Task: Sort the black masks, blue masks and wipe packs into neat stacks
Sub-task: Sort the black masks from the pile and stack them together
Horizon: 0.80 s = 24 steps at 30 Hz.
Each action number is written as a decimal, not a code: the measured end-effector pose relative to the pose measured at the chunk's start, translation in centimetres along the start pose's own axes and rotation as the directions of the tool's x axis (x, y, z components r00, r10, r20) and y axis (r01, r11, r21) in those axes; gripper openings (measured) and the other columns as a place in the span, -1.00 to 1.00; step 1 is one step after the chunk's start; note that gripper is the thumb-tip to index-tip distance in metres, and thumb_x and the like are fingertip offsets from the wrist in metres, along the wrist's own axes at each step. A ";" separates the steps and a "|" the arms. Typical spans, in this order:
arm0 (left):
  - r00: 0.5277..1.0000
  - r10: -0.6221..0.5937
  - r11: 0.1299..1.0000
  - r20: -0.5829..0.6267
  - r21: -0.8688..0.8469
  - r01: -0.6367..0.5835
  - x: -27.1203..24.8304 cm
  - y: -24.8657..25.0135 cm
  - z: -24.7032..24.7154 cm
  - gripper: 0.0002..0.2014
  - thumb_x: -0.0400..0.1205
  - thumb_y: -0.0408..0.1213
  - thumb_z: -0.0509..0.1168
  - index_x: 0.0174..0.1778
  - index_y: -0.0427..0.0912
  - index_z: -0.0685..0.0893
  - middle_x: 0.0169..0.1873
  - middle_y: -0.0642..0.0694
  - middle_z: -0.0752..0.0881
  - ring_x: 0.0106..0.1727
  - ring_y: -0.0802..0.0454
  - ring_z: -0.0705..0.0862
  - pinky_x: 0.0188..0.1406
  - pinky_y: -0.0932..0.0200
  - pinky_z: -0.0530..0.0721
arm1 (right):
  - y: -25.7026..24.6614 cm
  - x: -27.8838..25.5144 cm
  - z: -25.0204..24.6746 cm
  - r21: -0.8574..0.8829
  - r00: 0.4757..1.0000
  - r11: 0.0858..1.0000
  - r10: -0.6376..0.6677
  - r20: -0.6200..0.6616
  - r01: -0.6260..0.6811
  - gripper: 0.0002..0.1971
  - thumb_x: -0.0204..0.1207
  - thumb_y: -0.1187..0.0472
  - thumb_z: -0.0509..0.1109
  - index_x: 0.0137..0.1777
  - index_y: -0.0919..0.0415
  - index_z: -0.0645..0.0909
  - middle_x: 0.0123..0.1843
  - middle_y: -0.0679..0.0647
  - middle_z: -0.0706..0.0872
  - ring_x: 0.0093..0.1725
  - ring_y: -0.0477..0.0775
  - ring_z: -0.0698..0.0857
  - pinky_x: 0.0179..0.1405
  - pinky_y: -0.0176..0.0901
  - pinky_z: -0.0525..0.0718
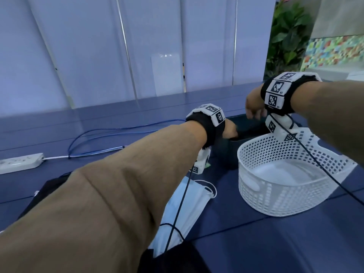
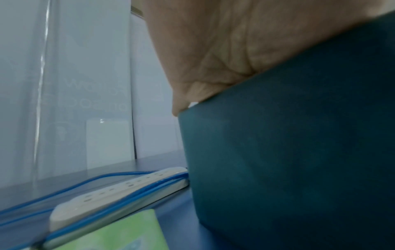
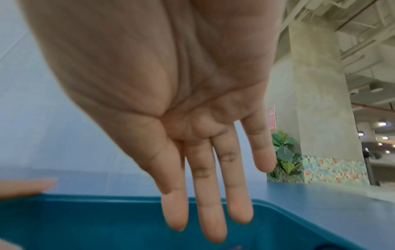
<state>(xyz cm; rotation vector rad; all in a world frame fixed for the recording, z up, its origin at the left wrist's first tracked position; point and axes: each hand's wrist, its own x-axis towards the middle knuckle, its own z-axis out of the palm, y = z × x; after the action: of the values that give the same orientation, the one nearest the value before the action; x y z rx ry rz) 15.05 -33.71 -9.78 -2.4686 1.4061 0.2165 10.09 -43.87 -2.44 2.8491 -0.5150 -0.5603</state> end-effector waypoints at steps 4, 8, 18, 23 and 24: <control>0.965 -0.030 0.981 -0.259 -0.194 -0.022 -4.1 0.1 -2.4 -0.66 0.74 -0.23 0.07 0.37 -0.27 0.54 0.36 -0.19 0.58 0.35 -0.11 0.53 0.15 0.22 0.38 | -1.3 -2.7 -1.2 0.187 0.984 0.981 -0.023 -0.175 0.056 -0.67 0.58 0.38 0.30 0.33 0.40 0.56 0.18 0.28 0.69 -0.28 0.12 0.62 -0.38 -0.22 0.53; 0.945 -0.032 0.921 -0.324 -0.376 -0.098 -11.7 -2.0 -5.4 -0.50 0.49 -0.09 0.15 0.29 -0.26 0.61 0.21 -0.19 0.68 0.19 -0.07 0.62 0.21 0.18 0.48 | -3.9 -8.2 -3.1 0.222 0.931 0.943 -0.166 -0.327 0.246 -0.73 0.61 0.25 0.25 0.26 0.27 0.58 -0.02 0.16 0.72 -0.11 0.15 0.69 -0.22 -0.09 0.65; 0.999 -0.029 0.863 -0.040 -0.504 0.005 -31.0 -7.1 -0.3 -0.91 0.64 -0.28 0.28 0.00 -0.11 0.66 -0.21 0.18 0.73 -0.16 0.13 0.69 0.07 0.07 0.61 | -15.1 -18.9 8.1 0.338 0.821 0.812 -0.548 0.162 0.475 -0.48 0.48 -0.03 0.45 0.32 0.27 0.48 -0.05 0.18 0.77 -0.19 0.12 0.72 -0.40 -0.21 0.66; 0.993 -0.106 0.782 -0.051 -0.621 0.052 -36.1 -6.2 4.6 -0.79 0.53 -0.06 0.25 0.03 0.00 0.63 -0.06 0.05 0.76 -0.14 0.14 0.71 0.20 -0.03 0.63 | -17.1 -18.4 12.9 0.496 0.832 0.782 -0.521 0.191 0.377 -0.23 0.33 0.05 0.60 0.42 0.04 0.19 0.12 0.34 0.74 -0.30 0.14 0.70 -0.34 -0.13 0.64; 0.989 -0.131 0.752 -0.070 -0.657 0.054 -36.9 -5.9 5.2 -0.72 0.49 -0.04 0.23 0.06 -0.02 0.63 -0.03 0.03 0.76 -0.12 0.14 0.72 0.19 -0.02 0.62 | -17.1 -18.5 13.2 0.497 0.844 0.784 -0.509 0.170 0.372 -0.22 0.32 0.08 0.60 0.41 0.00 0.18 0.09 0.34 0.74 -0.36 0.12 0.65 -0.35 -0.14 0.61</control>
<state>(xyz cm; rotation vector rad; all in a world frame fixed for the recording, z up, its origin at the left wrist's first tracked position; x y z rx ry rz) 1.27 0.83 -3.63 -3.1493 1.4161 0.6641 -6.11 -22.86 -12.59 3.3724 0.0263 -1.0963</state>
